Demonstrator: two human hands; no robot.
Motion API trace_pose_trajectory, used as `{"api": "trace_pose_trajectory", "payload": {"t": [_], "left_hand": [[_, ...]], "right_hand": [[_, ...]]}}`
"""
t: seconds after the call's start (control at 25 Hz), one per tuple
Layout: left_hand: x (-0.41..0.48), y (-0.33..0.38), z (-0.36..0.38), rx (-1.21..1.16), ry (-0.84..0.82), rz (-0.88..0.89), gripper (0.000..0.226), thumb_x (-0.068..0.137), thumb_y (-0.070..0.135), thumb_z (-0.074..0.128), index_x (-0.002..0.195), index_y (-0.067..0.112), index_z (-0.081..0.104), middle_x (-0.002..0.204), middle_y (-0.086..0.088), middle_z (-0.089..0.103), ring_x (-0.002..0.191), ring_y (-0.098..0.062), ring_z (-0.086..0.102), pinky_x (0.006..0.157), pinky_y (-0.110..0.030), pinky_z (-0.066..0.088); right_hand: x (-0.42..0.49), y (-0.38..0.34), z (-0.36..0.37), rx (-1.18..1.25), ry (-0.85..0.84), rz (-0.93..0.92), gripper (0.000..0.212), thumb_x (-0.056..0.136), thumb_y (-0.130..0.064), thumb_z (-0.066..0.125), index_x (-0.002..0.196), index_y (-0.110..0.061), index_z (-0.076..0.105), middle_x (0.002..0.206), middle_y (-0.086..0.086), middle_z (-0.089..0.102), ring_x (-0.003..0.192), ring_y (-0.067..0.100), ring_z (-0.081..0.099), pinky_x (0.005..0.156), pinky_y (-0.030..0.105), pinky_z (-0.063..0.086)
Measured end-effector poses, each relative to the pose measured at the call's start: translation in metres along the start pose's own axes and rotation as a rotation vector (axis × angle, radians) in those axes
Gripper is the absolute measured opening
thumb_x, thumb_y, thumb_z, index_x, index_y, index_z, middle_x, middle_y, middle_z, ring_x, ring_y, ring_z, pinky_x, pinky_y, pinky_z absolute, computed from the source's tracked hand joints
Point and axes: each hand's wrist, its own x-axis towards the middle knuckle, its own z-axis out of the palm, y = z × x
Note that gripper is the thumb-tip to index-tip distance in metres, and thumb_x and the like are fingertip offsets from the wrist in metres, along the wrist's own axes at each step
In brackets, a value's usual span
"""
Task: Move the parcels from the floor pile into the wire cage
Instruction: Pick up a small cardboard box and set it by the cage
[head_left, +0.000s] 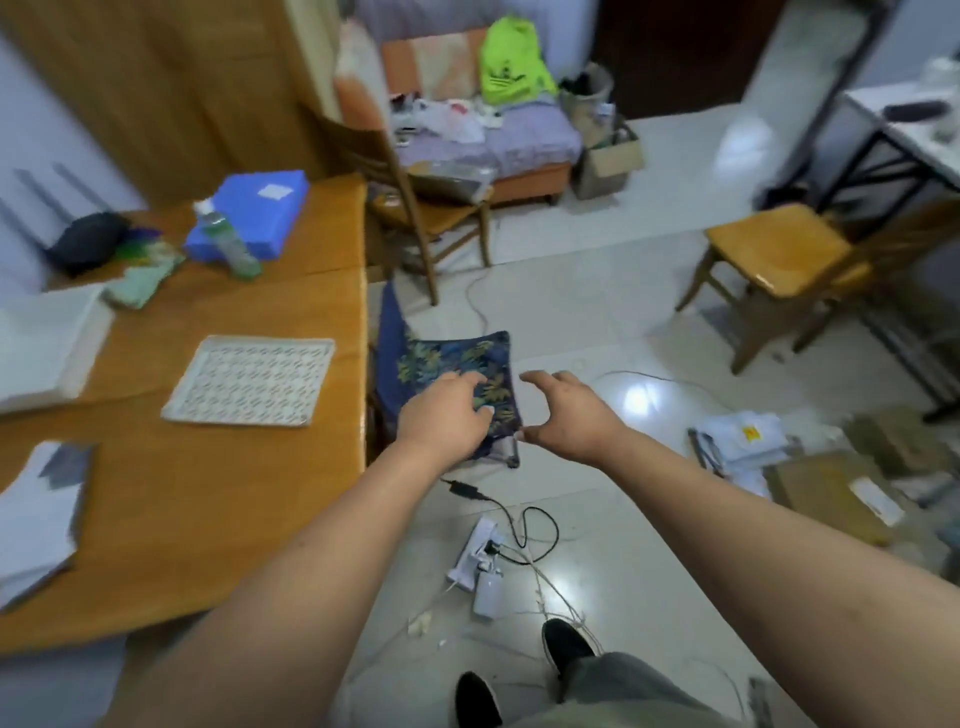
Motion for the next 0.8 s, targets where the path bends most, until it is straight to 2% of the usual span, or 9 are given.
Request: {"api": "trace_pose_trajectory", "payload": {"t": [0.16, 0.4, 0.52, 0.8], "left_hand": [[0.03, 0.06, 0.02, 0.053, -0.107, 0.222, 0.05, 0.096, 0.041, 0.053, 0.145, 0.031, 0.048, 0.138, -0.001, 0.054, 0.125, -0.025, 0.055, 0.09, -0.04, 0.049], [0.042, 0.161, 0.07, 0.085, -0.221, 0.474, 0.049, 0.097, 0.042, 0.053, 0.144, 0.031, 0.049, 0.136, 0.002, 0.056, 0.124, -0.022, 0.056, 0.092, -0.039, 0.05], [0.044, 0.222, 0.1, 0.133, -0.276, 0.571, 0.048, 0.097, 0.043, 0.053, 0.143, 0.032, 0.049, 0.136, 0.003, 0.056, 0.123, -0.021, 0.057, 0.092, -0.038, 0.05], [0.058, 0.37, 0.159, 0.128, -0.35, 0.696, 0.046, 0.096, 0.04, 0.053, 0.141, 0.032, 0.051, 0.133, 0.002, 0.057, 0.119, -0.022, 0.059, 0.093, -0.038, 0.051]], "right_hand": [[-0.031, 0.051, -0.015, 0.061, 0.137, 0.201, 0.084, 0.083, -0.043, 0.079, 0.154, -0.029, 0.036, 0.141, 0.007, 0.046, 0.125, 0.025, 0.053, 0.103, 0.037, 0.046], [-0.099, 0.132, -0.035, 0.147, 0.281, 0.448, 0.083, 0.083, -0.044, 0.079, 0.154, -0.03, 0.037, 0.145, 0.005, 0.044, 0.125, 0.024, 0.053, 0.1, 0.039, 0.049], [-0.13, 0.184, -0.047, 0.176, 0.317, 0.541, 0.085, 0.082, -0.047, 0.079, 0.154, -0.031, 0.036, 0.147, 0.007, 0.044, 0.133, 0.026, 0.048, 0.107, 0.041, 0.045], [-0.183, 0.3, -0.093, 0.224, 0.341, 0.702, 0.083, 0.085, -0.043, 0.076, 0.155, -0.029, 0.035, 0.144, 0.007, 0.045, 0.133, 0.028, 0.05, 0.103, 0.035, 0.045]]}}
